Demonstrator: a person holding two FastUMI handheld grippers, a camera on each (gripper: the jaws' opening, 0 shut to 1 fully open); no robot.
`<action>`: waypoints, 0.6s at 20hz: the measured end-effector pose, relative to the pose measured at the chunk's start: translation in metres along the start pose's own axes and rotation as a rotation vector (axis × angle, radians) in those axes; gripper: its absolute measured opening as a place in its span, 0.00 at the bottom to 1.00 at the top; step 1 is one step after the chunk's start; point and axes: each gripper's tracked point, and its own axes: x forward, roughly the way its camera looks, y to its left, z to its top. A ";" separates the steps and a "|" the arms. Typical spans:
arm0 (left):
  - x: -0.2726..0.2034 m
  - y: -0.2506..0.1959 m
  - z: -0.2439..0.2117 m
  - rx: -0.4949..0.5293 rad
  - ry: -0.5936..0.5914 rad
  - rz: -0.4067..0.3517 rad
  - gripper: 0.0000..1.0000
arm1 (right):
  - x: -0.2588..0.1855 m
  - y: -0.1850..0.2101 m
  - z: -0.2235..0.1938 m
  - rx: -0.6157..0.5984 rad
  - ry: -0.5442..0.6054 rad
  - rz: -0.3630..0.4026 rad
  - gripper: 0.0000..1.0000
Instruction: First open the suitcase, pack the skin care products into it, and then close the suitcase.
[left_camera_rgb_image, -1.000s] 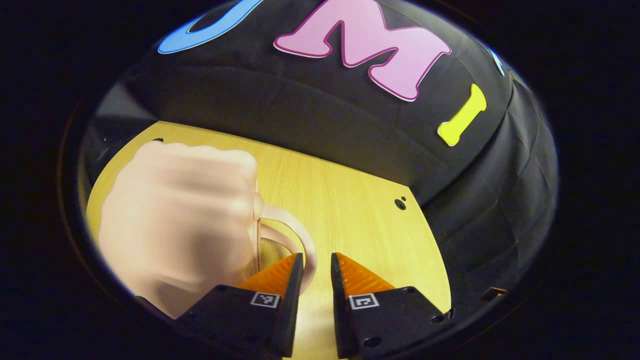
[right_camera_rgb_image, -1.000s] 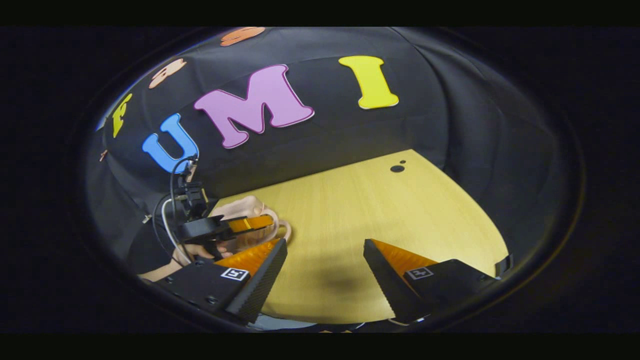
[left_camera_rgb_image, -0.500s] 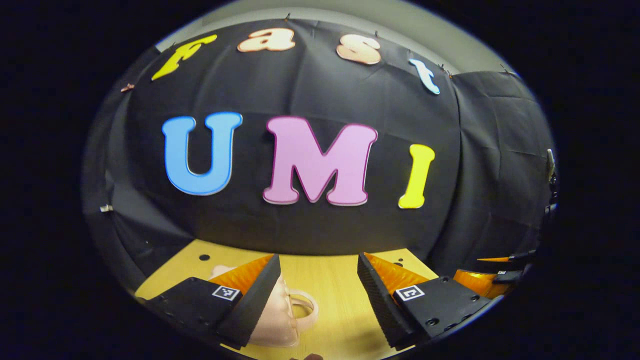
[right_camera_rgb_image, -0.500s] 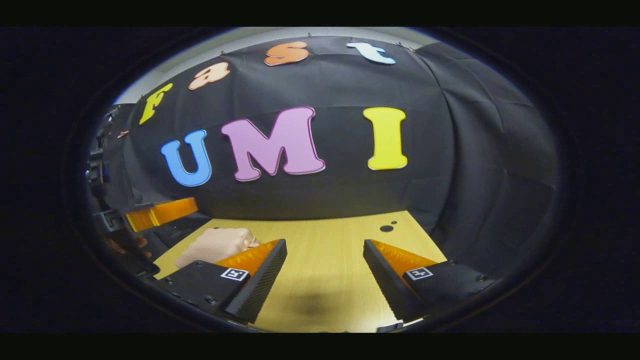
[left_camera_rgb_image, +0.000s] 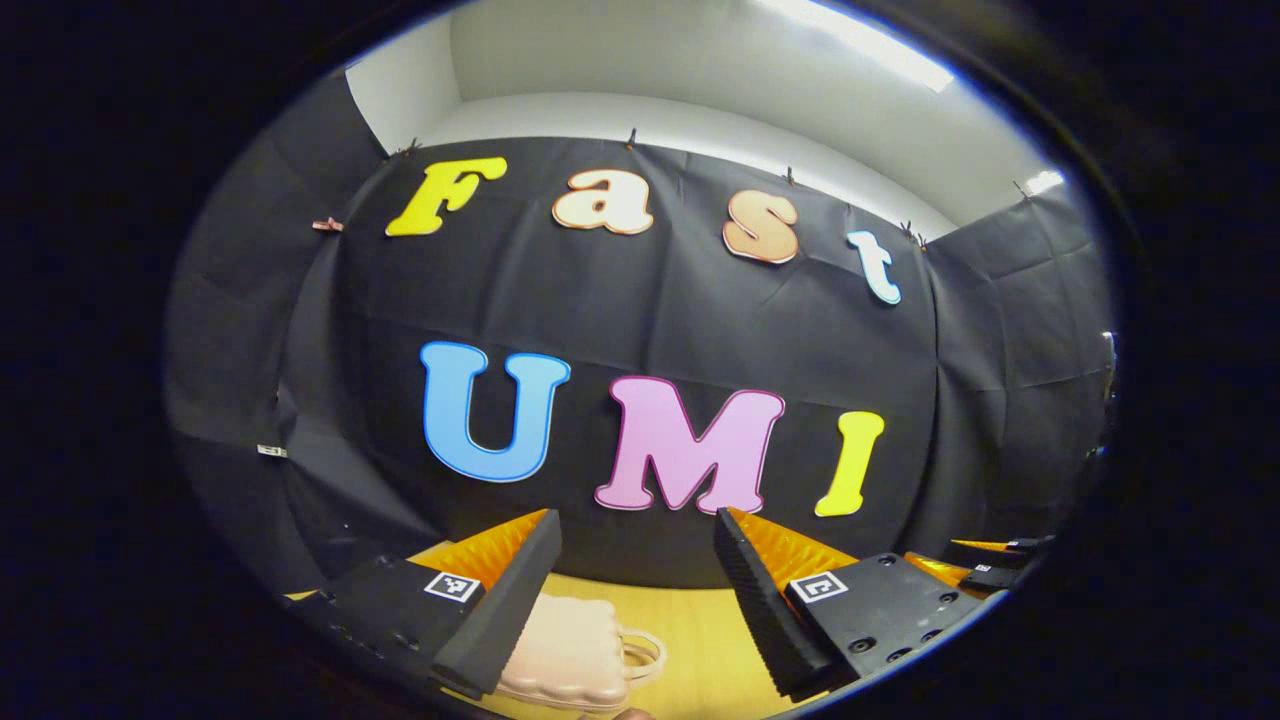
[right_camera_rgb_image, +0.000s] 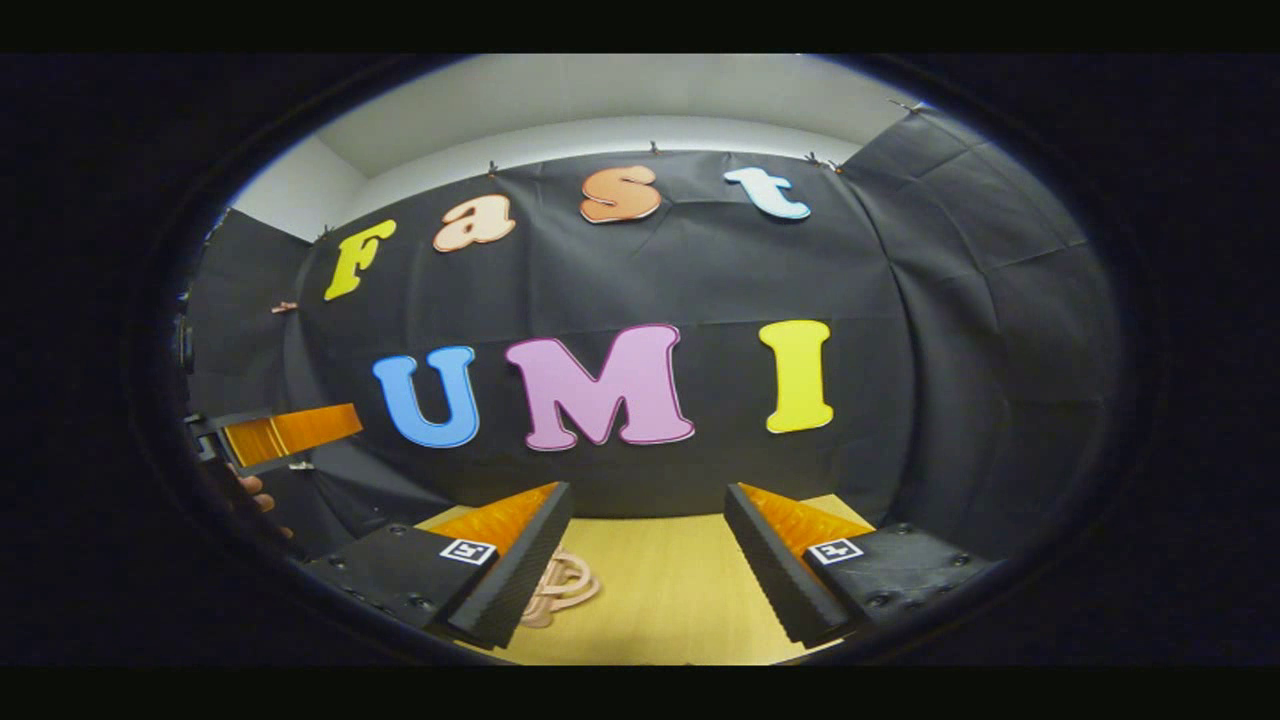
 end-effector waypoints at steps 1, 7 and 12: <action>-0.007 0.009 -0.001 0.020 -0.011 0.007 0.96 | -0.007 0.007 -0.007 -0.025 0.016 0.005 0.97; -0.025 0.010 -0.025 0.080 0.028 -0.053 0.96 | -0.029 0.035 -0.001 -0.072 -0.028 0.021 0.97; -0.030 -0.009 -0.035 0.031 0.034 -0.118 0.96 | -0.038 0.046 -0.006 -0.143 -0.032 0.024 1.00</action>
